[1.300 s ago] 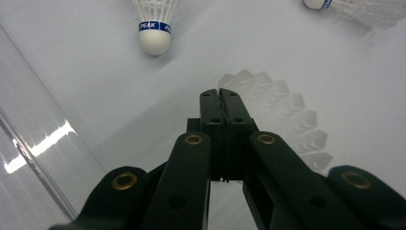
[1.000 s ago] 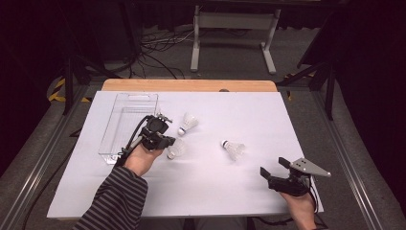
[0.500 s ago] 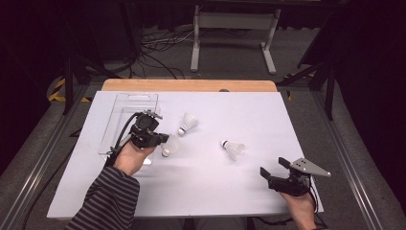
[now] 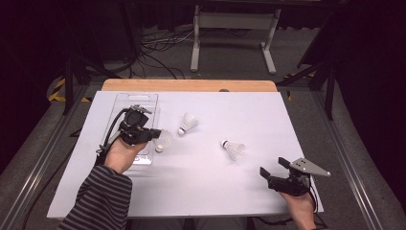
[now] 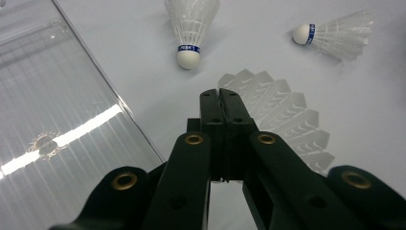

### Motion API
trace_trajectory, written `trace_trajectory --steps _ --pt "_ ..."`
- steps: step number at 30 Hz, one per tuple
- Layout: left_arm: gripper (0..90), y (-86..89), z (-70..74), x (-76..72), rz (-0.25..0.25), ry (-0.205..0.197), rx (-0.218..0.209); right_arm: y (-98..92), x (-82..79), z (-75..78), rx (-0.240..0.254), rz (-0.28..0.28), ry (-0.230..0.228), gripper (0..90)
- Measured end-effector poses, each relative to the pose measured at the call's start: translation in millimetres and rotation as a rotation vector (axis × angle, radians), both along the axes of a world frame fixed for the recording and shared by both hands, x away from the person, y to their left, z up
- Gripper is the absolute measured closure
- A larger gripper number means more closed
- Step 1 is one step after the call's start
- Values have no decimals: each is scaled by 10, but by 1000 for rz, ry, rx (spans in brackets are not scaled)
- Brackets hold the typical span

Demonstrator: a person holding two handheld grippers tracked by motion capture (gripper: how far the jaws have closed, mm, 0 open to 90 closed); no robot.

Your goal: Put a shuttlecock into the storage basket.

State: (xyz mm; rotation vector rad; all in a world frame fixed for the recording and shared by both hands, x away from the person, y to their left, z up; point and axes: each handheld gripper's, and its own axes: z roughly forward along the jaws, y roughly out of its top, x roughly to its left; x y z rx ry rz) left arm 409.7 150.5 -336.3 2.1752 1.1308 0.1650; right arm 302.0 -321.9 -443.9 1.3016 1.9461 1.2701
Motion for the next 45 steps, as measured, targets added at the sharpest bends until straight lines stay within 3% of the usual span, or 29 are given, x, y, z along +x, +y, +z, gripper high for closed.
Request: trace_trajectory --steps 10,17,22,35,45 --pt "900 99 131 44 25 -34 -4 1 0 5 1 1 -4 134" --pt "900 196 205 56 54 -32 -20 3 -5 9 0 0 -7 133" --pt "900 260 233 70 86 -44 -7 3 -7 11 1 1 -7 133" --pt "900 491 215 157 150 -38 -7 4 -8 12 1 -3 -9 133" --pt "900 533 162 291 183 -31 11 4 -10 14 3 -2 -11 133"
